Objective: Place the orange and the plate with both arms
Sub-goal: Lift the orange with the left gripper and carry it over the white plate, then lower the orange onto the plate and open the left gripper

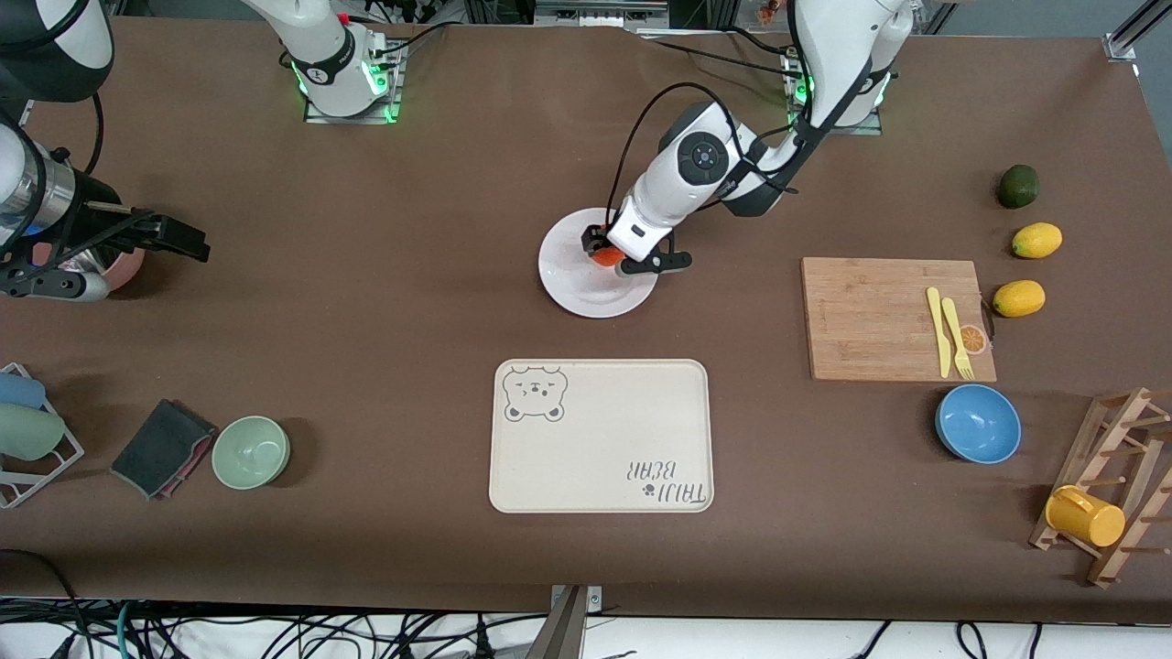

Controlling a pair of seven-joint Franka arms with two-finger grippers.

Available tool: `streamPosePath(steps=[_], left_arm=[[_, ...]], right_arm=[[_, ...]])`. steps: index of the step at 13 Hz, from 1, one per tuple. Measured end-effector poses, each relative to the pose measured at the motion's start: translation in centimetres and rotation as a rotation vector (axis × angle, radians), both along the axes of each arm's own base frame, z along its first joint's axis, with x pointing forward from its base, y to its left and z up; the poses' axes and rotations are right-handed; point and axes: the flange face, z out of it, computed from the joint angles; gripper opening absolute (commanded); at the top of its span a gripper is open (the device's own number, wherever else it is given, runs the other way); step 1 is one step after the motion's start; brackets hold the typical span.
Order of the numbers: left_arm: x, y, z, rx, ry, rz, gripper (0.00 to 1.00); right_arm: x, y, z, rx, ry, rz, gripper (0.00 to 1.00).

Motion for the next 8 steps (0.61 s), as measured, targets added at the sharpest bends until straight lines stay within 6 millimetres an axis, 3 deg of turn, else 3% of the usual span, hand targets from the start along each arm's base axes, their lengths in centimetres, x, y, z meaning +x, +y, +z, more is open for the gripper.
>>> streamPosePath(steps=[4,8], left_arm=[[-0.53,-0.99,-0.92,0.005,0.008,-0.018,0.65],[-0.03,-0.74,-0.73,0.011,-0.010,-0.025,0.78]], right_arm=[[0.00,0.00,0.00,0.000,0.000,0.000,1.00],[-0.01,0.00,-0.01,0.000,0.001,0.000,1.00]])
